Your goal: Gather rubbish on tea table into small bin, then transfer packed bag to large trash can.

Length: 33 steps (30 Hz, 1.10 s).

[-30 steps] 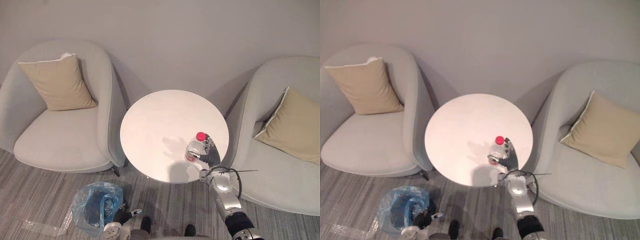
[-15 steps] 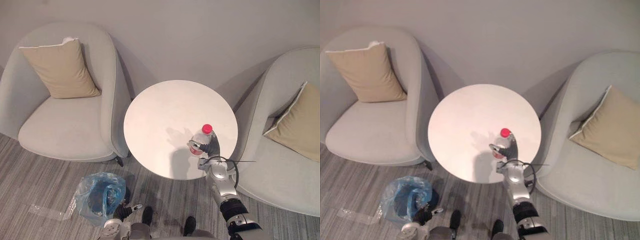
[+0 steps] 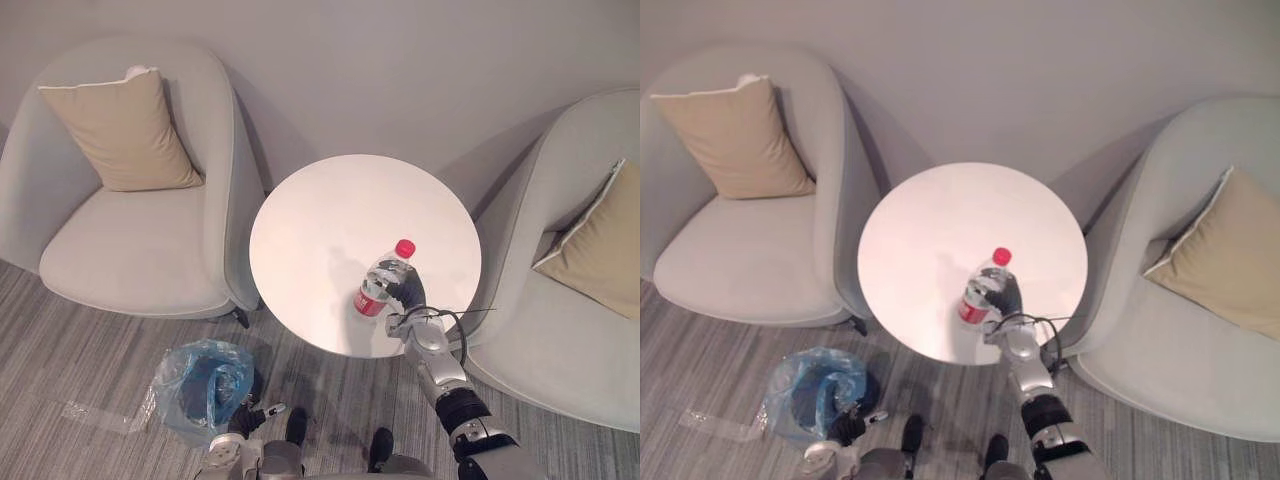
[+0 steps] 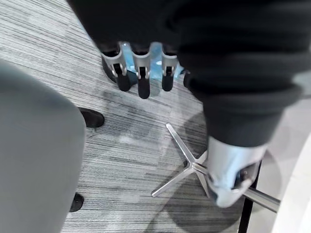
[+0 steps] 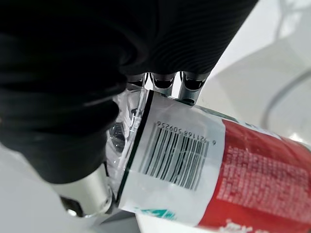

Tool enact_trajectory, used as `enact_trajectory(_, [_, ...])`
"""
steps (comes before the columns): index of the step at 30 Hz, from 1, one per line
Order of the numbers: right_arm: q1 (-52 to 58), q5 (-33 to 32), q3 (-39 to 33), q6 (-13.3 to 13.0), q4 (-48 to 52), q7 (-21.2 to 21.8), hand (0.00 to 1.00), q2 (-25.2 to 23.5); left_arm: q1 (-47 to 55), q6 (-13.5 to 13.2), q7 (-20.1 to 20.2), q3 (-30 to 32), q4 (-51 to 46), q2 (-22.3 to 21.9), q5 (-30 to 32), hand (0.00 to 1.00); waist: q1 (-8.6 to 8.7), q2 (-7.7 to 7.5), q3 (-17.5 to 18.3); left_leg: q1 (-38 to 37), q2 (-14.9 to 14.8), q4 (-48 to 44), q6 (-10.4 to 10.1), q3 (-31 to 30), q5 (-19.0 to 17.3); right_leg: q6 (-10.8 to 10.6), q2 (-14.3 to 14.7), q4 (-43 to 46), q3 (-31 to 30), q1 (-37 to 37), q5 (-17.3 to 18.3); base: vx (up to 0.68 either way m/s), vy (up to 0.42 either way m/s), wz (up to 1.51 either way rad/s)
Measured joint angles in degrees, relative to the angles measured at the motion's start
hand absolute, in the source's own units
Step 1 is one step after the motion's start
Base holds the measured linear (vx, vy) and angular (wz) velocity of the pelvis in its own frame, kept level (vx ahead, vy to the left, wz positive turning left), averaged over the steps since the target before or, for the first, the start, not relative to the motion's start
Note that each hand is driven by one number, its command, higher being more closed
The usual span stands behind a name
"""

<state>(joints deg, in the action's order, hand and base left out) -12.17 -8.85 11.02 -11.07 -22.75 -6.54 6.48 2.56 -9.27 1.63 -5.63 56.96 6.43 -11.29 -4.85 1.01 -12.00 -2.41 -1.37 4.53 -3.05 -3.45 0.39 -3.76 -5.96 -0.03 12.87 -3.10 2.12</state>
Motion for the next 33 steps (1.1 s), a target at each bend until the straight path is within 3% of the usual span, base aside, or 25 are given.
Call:
enact_trajectory(7, [5.1, 2.2, 2.6, -0.1, 9.9, 4.5, 1.0, 0.8, -0.1, 0.1, 1.2, -0.2, 1.4, 0.6, 0.0, 0.0, 1.93, -0.37, 0.3, -0.7, 0.6, -3.5, 0.5, 2.8, -2.3, -1.2, -1.1, 6.5, -3.7, 2.3, 2.6, -0.05, 0.021, -0.23])
enact_trajectory(10, [9.3, 3.2, 2.5, 0.0, 14.8, 5.5, 1.0, 0.9, -0.2, 0.0, 1.2, -0.5, 2.0, 0.8, 0.0, 0.0, 2.57, -0.91, 0.8, 0.2, 1.2, -4.4, 0.5, 1.0, -2.4, -1.6, -1.2, 12.7, -10.0, 4.6, 5.1, -0.04, 0.033, 0.33])
enact_trajectory(12, [12.7, 4.4, 2.6, -0.1, 18.5, 5.6, 1.0, 0.7, -0.1, 0.0, 1.1, -0.5, 2.3, 1.9, 0.1, 0.0, 3.94, -3.3, 2.2, 3.5, 3.2, -7.3, 0.4, -4.2, -2.3, -2.4, -1.9, 16.1, -18.2, 5.9, 9.3, -0.01, 0.004, 1.13])
enact_trajectory(14, [12.9, 5.2, 2.8, -0.1, 19.6, 5.7, 1.0, 0.7, -0.1, 0.1, 1.0, -0.4, 2.3, 2.1, 0.1, 0.0, 3.34, -3.85, 2.5, 4.9, 3.8, -8.3, -0.1, -6.4, -2.0, -2.3, -2.3, 15.2, -17.1, 5.3, 10.5, -0.04, -0.103, 0.83])
enact_trajectory(20, [12.7, 6.5, 3.9, -0.2, 21.4, 5.5, 1.0, 0.8, -0.2, -0.1, 0.9, 0.1, 2.2, 0.6, 0.0, 0.0, 2.51, -0.75, 2.5, 10.5, 2.1, -9.3, -2.1, -13.3, 1.5, -0.5, -0.4, 11.7, -8.0, 3.8, 8.9, -0.09, -0.074, 0.8])
enact_trajectory(21, [12.7, 6.6, 4.1, -0.2, 21.5, 5.4, 1.0, 0.8, -0.2, -0.3, 0.9, 0.2, 2.1, 0.4, 0.1, 0.0, 2.02, -0.08, 2.2, 10.7, 1.8, -8.6, -1.2, -11.4, 2.6, -0.1, -0.1, 11.8, -6.8, 3.6, 8.7, -0.15, -0.044, 0.57])
enact_trajectory(22, [12.6, 6.7, 4.3, -0.2, 21.6, 5.4, 1.0, 0.9, -0.1, -0.4, 0.9, 0.2, 2.1, -0.1, 0.1, 0.0, 1.83, 0.41, 2.1, 11.1, 1.5, -8.2, 1.7, -9.8, 1.4, 0.1, 0.2, 11.8, -6.1, 3.6, 8.5, -0.14, -0.047, 0.46])
enact_trajectory(23, [12.6, 6.7, 4.8, -0.1, 21.6, 5.4, 1.0, 0.8, -0.1, -0.5, 0.9, 0.2, 2.1, -0.1, 0.4, 0.0, 1.7, 0.7, 2.3, 11.5, -0.2, -6.7, 7.0, -3.6, -1.3, 1.2, 0.2, 10.9, -5.2, 3.4, 7.7, -0.13, -0.08, 0.54])
enact_trajectory(24, [12.7, 6.7, 5.2, -0.2, 21.8, 5.4, 1.0, 0.3, -0.2, -0.4, 1.0, 0.3, 2.4, 0.1, 1.3, 0.0, 1.98, -0.17, 2.6, 11.3, -0.7, -6.3, 7.8, 1.0, -3.7, 1.9, -0.7, 8.6, -4.9, 3.2, 7.1, -0.19, -0.078, 0.84])
enact_trajectory(25, [12.2, 6.7, 4.7, -0.7, 22.3, 5.4, 1.0, 0.3, -1.1, -0.3, 1.0, 0.3, 2.7, 0.2, 2.4, 0.0, 2.71, -0.27, 2.3, 15.0, -2.6, -13.6, 8.1, 7.3, -4.7, 1.5, -1.6, 8.0, -1.6, 3.6, 5.9, -0.15, -0.045, 0.72])
enact_trajectory(26, [12.0, 6.8, 4.7, -0.7, 22.3, 5.4, 1.0, 0.5, -1.1, -0.3, 1.0, 0.6, 2.8, -0.1, 2.6, 0.0, 2.64, 0.26, 2.6, 16.3, -3.4, -17.2, 8.4, 9.4, -4.5, 1.5, -1.5, 8.5, -0.7, 3.9, 5.9, -0.11, -0.004, 0.66])
enact_trajectory(27, [11.9, 6.8, 4.0, -0.6, 22.4, 5.3, 1.0, 0.8, -0.7, -0.3, 0.9, 0.7, 2.8, -1.1, 3.3, 0.0, 2.29, 3.1, 3.3, 17.5, -5.7, -22.1, 9.7, 13.3, -2.0, 1.5, 0.2, 10.5, 1.1, 4.1, 6.8, -0.07, -0.057, 1.08])
enact_trajectory(28, [12.0, 6.9, 2.8, -0.5, 22.4, 4.5, 1.0, 0.6, -0.2, -0.1, 1.0, -0.4, 2.7, -1.7, 4.9, 0.0, 4.06, 3.9, 3.6, 14.9, -4.6, -13.6, 3.1, 11.1, 1.7, 2.4, 0.5, 10.6, 3.8, 4.0, 8.4, -0.08, -0.036, 1.61])
enact_trajectory(29, [11.6, 7.8, 1.5, -0.6, 22.4, 3.9, 1.0, 0.1, -0.8, -0.1, 1.0, 0.0, 2.7, -1.4, 6.6, 0.0, 4.77, 2.12, 3.7, 14.3, -4.0, -9.8, 2.9, 15.1, 0.2, 2.0, -1.7, 8.0, 7.8, 3.8, 6.7, -0.09, -0.025, 1.61])
enact_trajectory(31, [11.2, 8.8, 0.4, -0.6, 22.4, 3.2, 1.0, 0.3, -1.9, 0.1, 0.9, 0.0, 3.5, -0.8, 8.5, 0.0, 4.66, 1.03, 2.9, 14.3, -4.6, -19.6, 4.2, 22.4, -1.6, 1.4, -3.5, 7.7, 11.4, 2.5, 5.8, -0.02, -0.014, 1.12])
enact_trajectory(32, [11.3, 8.8, 0.3, -0.5, 22.4, 3.1, 1.0, 0.4, -1.6, 0.1, 0.9, -0.1, 3.5, -0.9, 8.9, 0.0, 4.75, 1.13, 2.9, 13.3, -4.8, -19.3, 3.6, 23.4, -2.2, 1.3, -3.4, 7.7, 11.8, 2.2, 5.7, 0.02, 0.023, 0.98])
enact_trajectory(33, [11.2, 8.8, -0.2, -0.6, 22.3, 3.1, 1.0, 0.0, -0.9, 0.2, 1.0, -0.7, 3.5, -1.4, 9.2, 0.0, 4.96, 2.45, 3.7, 10.0, -4.6, -13.4, 1.5, 23.5, -3.1, 1.1, -2.7, 7.7, 12.2, 1.6, 5.6, 0.02, 0.094, 0.51])
